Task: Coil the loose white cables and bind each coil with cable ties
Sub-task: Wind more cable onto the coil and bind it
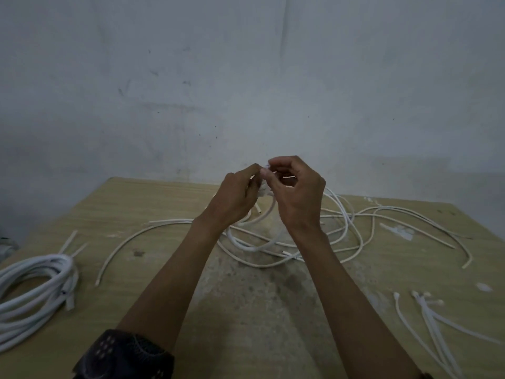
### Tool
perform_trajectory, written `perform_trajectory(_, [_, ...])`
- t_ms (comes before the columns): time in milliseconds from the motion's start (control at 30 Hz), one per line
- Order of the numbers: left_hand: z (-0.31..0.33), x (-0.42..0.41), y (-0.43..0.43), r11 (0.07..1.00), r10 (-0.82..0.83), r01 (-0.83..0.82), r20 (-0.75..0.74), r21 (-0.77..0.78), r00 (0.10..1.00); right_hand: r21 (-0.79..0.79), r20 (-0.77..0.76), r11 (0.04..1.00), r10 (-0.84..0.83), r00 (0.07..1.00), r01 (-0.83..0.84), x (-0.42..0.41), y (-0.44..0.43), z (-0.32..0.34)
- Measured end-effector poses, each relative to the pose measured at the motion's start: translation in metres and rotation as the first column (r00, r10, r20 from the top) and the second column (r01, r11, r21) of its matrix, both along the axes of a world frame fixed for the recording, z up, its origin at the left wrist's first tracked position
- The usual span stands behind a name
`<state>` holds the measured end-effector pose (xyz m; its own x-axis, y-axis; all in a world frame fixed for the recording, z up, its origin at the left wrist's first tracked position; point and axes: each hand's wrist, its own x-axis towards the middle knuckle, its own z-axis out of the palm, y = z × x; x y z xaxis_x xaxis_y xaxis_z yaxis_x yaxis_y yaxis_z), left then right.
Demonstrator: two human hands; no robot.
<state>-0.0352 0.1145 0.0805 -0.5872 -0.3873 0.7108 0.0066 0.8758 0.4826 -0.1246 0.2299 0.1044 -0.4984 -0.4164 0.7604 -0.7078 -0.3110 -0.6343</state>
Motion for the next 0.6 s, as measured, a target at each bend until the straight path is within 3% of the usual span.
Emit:
perform_trajectory(200, [0.004, -0.004, 0.011, 0.998, -0.008, 0.003, -0.068, -0.068, 0.998, -0.033, -0.072, 0.993, -0.119, 0.99, 0.117, -0.004, -0.004, -0.006])
perform_trajectory(433, [0.004, -0.005, 0.006, 0.998, 0.01, -0.014, -0.069, -0.062, 0.998, -0.117, -0.086, 0.99, -0.086, 0.993, 0.076, 0.003, -0.004, -0.007])
perform_trajectory(600, [0.003, -0.007, 0.004, 0.992, 0.052, -0.061, -0.076, -0.111, 0.996, -0.04, -0.059, 0.992, -0.119, 0.991, 0.117, -0.002, -0.006, -0.007])
